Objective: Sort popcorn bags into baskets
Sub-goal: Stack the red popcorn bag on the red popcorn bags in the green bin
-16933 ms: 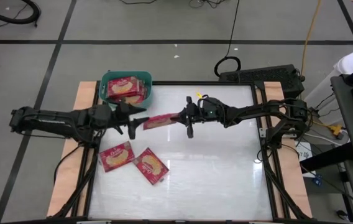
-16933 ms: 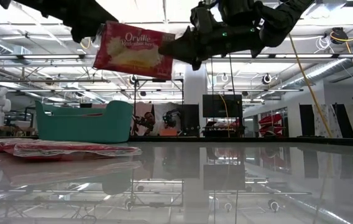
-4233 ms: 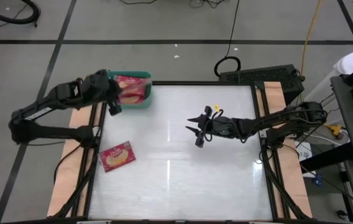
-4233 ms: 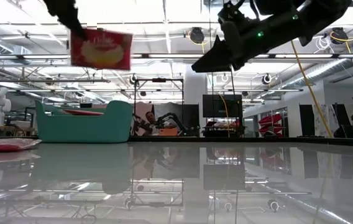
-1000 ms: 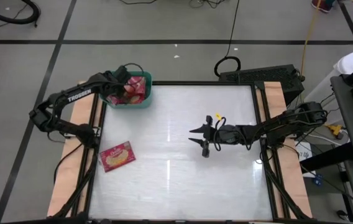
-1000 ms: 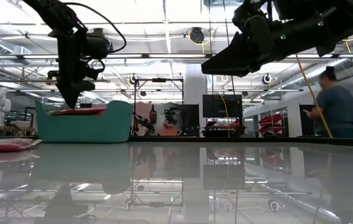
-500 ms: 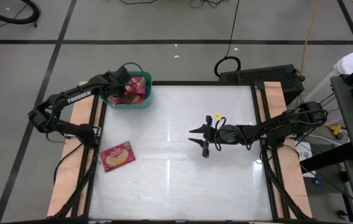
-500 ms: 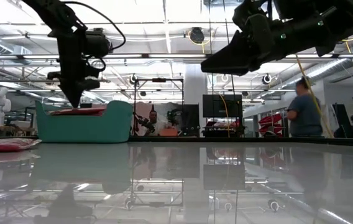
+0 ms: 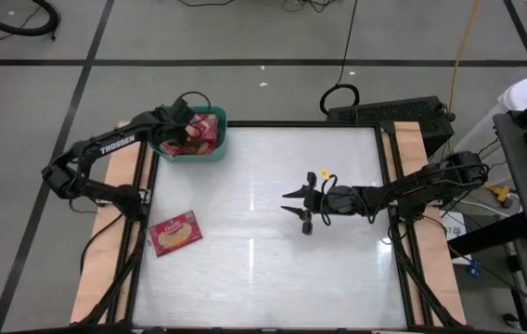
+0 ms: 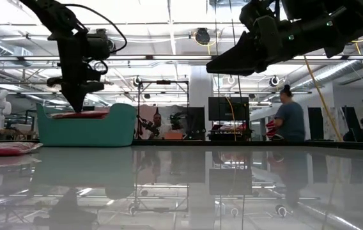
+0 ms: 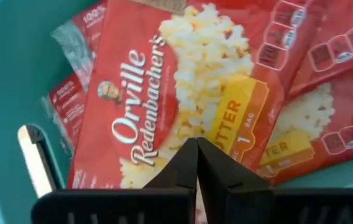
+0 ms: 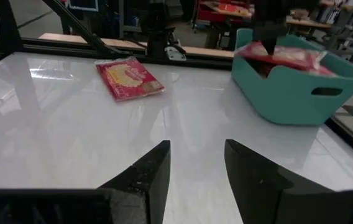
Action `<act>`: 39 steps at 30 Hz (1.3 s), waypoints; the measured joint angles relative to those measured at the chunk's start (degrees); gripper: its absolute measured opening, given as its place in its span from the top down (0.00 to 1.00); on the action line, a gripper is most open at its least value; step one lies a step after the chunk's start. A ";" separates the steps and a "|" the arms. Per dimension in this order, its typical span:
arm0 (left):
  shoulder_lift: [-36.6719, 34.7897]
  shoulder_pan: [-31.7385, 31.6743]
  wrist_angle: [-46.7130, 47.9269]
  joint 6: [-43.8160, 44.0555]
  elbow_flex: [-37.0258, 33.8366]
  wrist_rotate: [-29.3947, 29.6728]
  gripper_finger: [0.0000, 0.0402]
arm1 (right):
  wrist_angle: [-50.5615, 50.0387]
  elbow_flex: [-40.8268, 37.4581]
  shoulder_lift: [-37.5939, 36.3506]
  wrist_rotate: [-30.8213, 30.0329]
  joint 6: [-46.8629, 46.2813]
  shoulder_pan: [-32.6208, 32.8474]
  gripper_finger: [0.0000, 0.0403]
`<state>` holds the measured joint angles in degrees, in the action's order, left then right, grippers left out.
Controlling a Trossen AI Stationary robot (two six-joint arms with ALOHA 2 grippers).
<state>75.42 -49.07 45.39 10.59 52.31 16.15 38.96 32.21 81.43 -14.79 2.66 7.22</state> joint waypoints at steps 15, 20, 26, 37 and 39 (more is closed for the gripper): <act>0.69 -5.43 -11.06 -4.25 -2.99 5.55 0.98 | 1.09 0.00 0.00 -0.04 1.08 -0.04 0.64; -1.15 -0.63 -7.45 -2.31 -2.99 3.37 0.98 | 1.11 0.00 0.00 -0.07 1.07 -0.04 0.64; -5.35 8.10 -6.54 0.07 -2.99 3.40 0.99 | 1.12 0.00 0.00 -0.09 0.96 -0.04 0.64; -13.00 29.19 3.97 8.35 -2.97 -11.22 0.90 | 1.09 0.00 0.00 0.00 -3.79 0.31 0.64; -12.84 34.48 7.91 11.83 -3.22 -11.32 0.87 | 0.93 0.00 0.00 0.08 -4.80 0.82 0.64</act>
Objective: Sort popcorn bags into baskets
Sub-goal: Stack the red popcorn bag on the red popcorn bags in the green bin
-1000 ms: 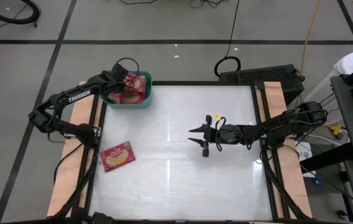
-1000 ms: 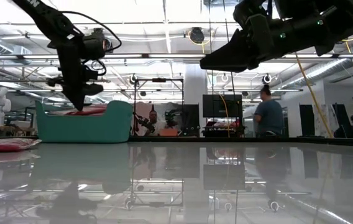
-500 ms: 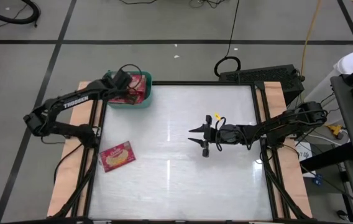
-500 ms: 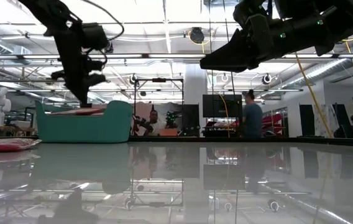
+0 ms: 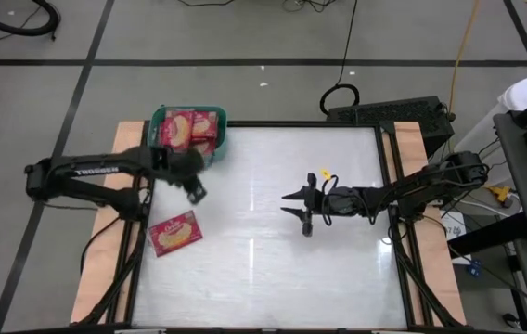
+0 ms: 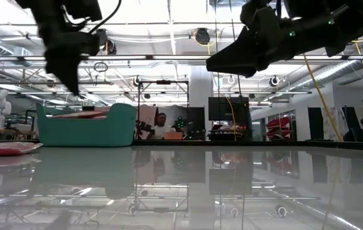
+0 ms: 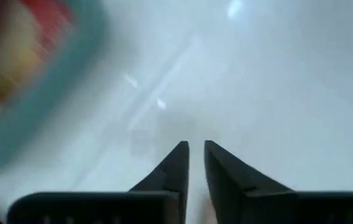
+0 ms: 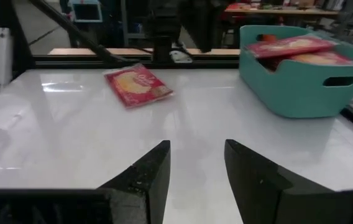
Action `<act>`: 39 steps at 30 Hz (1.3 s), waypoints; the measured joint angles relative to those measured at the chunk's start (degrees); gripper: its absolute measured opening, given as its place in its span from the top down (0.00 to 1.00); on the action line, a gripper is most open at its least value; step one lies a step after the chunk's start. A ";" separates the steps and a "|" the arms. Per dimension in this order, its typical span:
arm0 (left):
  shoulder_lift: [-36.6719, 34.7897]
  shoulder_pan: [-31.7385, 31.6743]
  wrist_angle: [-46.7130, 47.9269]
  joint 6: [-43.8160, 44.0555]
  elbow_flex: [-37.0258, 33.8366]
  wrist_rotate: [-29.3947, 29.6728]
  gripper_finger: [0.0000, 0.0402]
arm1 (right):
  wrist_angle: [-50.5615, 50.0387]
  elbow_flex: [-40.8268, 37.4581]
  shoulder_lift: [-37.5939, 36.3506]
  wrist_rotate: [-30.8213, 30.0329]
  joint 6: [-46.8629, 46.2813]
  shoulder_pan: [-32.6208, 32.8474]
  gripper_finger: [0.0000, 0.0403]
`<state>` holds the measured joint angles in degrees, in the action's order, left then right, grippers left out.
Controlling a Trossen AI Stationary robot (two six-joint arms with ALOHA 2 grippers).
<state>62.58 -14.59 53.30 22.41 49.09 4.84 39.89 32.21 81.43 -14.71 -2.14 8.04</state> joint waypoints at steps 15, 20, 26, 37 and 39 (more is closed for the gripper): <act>0.11 15.11 -0.04 23.57 -11.81 10.80 0.41 | -0.24 0.00 0.00 2.59 -3.14 7.14 0.64; 0.08 11.97 -0.90 21.12 -6.26 24.08 0.45 | -0.25 0.00 0.00 0.80 -2.43 6.07 0.64; 0.20 0.22 -6.48 12.67 -3.59 30.78 0.50 | 0.07 0.00 0.00 -1.80 5.06 3.07 0.64; 10.66 -13.63 -13.45 9.09 -3.79 31.67 0.33 | 3.16 0.01 0.02 4.20 9.49 -2.66 0.64; 13.01 -13.69 -15.11 8.01 -3.79 32.24 0.31 | 3.18 0.02 0.02 5.91 9.23 -3.16 0.64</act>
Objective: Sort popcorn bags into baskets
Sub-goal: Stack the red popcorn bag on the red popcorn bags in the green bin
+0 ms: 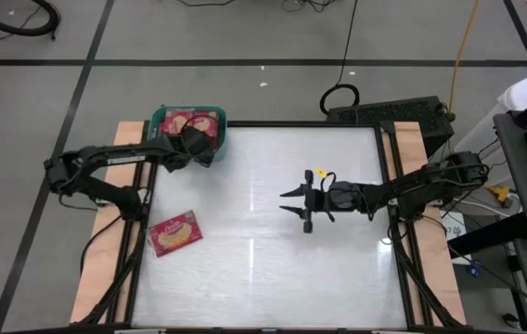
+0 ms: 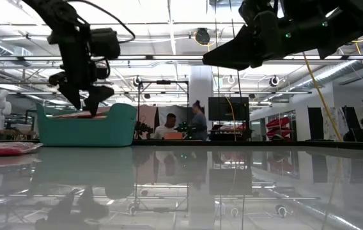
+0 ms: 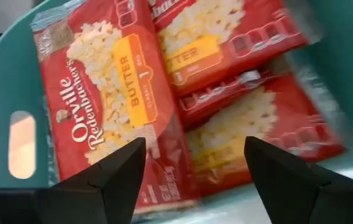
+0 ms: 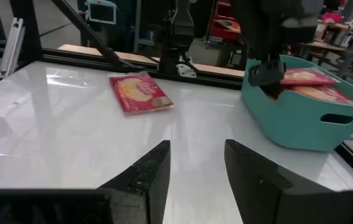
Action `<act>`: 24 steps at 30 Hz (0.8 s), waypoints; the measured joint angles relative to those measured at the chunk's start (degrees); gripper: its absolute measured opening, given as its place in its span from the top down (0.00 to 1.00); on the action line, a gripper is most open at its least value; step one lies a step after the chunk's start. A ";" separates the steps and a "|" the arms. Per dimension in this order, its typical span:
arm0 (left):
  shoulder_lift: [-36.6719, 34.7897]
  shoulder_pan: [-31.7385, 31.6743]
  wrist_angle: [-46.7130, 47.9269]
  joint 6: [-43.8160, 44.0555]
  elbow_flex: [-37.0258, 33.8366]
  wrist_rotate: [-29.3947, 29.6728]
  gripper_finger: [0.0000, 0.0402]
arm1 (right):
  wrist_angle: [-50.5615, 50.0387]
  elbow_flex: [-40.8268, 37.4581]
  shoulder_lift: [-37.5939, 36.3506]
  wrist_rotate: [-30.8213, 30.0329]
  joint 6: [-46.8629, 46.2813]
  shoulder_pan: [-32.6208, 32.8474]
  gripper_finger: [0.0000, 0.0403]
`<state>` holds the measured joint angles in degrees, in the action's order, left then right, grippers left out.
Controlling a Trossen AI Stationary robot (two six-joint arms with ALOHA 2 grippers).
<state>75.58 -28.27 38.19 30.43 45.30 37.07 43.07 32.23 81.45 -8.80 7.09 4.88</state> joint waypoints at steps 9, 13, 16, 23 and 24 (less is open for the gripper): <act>6.06 1.27 0.61 1.58 0.00 11.12 0.38 | 0.43 0.00 0.00 -0.04 -0.37 -0.04 0.64; 5.97 0.57 3.76 2.15 0.00 11.03 0.50 | 1.51 0.00 0.00 -0.06 -0.37 -0.04 0.64; 5.95 -0.97 4.97 1.95 0.00 8.78 0.58 | 2.27 0.00 0.00 -0.06 -0.37 -0.04 0.64; 5.96 -2.01 4.96 -3.70 0.00 11.75 0.81 | 2.18 0.00 0.00 -0.06 -0.32 -0.04 0.64; 5.95 -2.01 4.97 -4.94 0.00 12.25 0.86 | 2.13 0.00 0.00 -0.06 -0.32 -0.03 0.64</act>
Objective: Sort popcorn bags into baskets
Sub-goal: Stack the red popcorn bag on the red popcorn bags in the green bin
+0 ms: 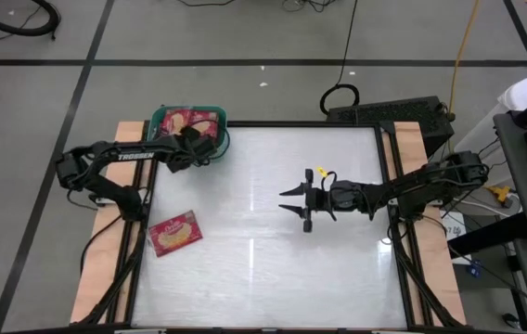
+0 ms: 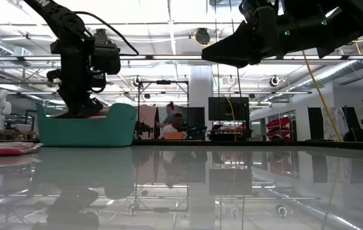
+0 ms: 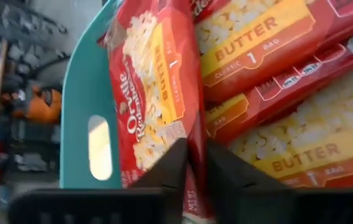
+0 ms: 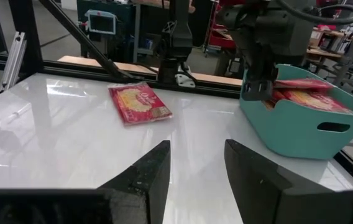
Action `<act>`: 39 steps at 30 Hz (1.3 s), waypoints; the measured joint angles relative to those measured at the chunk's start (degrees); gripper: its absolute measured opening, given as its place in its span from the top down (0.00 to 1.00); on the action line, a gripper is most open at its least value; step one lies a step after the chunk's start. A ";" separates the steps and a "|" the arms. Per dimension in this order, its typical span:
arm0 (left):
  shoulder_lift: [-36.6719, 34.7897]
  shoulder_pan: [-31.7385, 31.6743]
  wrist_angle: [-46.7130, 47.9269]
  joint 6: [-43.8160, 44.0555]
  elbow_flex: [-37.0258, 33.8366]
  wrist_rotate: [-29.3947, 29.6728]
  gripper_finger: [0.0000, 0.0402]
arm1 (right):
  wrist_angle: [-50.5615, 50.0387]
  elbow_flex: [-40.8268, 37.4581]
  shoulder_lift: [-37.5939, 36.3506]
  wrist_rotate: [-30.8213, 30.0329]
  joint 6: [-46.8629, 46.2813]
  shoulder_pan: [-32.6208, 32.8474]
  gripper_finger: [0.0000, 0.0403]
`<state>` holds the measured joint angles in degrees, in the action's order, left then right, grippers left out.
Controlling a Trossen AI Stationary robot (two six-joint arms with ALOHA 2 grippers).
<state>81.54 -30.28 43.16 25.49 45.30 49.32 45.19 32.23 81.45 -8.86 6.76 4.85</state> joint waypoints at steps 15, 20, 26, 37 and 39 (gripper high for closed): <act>-0.26 11.05 4.32 -24.89 9.04 3.64 0.99 | -0.05 0.00 0.00 -0.05 0.06 0.01 0.64; -0.26 11.15 4.47 -37.39 9.11 4.95 0.99 | -0.03 0.00 -0.01 -0.07 -0.02 0.01 0.64; -0.48 7.19 5.29 -43.27 9.11 5.15 0.94 | -0.03 0.00 0.00 -0.07 0.03 0.01 0.64; -0.48 -4.90 7.69 -40.73 9.11 4.85 0.66 | 0.00 0.00 0.00 -0.07 0.17 0.01 0.64; -0.48 -5.86 7.73 -39.84 9.11 4.84 0.61 | 0.00 0.00 0.00 -0.07 0.17 0.01 0.64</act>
<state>81.06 -36.15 50.89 -14.35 54.41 54.16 45.19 32.23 81.45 -8.93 6.94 4.86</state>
